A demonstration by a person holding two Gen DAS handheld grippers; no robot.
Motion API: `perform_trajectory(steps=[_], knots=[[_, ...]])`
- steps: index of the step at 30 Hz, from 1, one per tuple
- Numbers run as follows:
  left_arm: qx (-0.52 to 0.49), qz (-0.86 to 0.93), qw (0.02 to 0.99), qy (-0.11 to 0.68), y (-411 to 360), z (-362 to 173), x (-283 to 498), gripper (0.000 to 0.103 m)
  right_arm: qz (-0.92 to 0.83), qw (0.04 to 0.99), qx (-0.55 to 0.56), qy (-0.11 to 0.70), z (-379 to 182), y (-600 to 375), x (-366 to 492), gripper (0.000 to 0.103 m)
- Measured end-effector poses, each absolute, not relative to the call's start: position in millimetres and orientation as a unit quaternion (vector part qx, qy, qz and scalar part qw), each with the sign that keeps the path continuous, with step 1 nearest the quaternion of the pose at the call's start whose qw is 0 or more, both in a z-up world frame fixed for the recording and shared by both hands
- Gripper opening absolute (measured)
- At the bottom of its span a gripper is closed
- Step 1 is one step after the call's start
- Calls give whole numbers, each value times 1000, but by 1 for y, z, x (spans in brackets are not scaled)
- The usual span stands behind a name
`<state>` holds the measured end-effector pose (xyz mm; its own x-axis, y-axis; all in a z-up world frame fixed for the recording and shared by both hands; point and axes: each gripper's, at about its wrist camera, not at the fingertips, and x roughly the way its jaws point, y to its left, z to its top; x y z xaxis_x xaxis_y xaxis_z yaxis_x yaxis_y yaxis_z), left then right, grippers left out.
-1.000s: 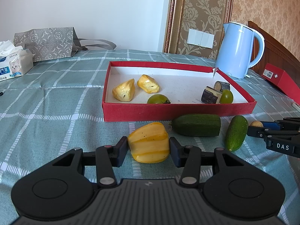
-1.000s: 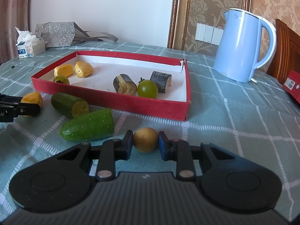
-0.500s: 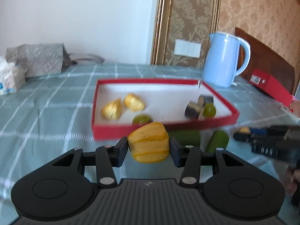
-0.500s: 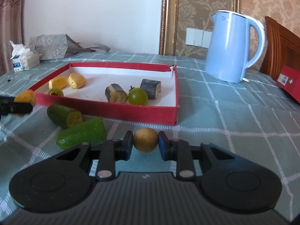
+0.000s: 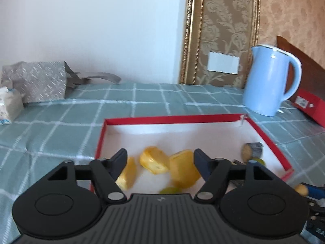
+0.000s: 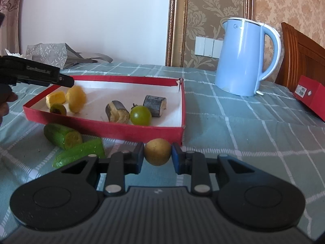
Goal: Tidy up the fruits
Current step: 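Lower the small tan round fruit into the tray and open the right tool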
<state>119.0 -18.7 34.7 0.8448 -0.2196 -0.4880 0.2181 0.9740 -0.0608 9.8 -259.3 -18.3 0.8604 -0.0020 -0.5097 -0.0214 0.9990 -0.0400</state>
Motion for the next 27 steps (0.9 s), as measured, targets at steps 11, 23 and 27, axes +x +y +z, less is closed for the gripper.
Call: perform_trajectory(steps=[11, 23, 27], knots=[[14, -104, 973, 204, 13, 29, 55, 83, 14, 970, -39, 241, 6, -247, 25, 27], [26, -153, 959, 237, 6, 6, 38, 83, 30, 963, -66, 258, 15, -209, 103, 27], [19, -161, 956, 246, 8, 4, 40, 83, 31, 959, -73, 272, 10, -198, 130, 27]])
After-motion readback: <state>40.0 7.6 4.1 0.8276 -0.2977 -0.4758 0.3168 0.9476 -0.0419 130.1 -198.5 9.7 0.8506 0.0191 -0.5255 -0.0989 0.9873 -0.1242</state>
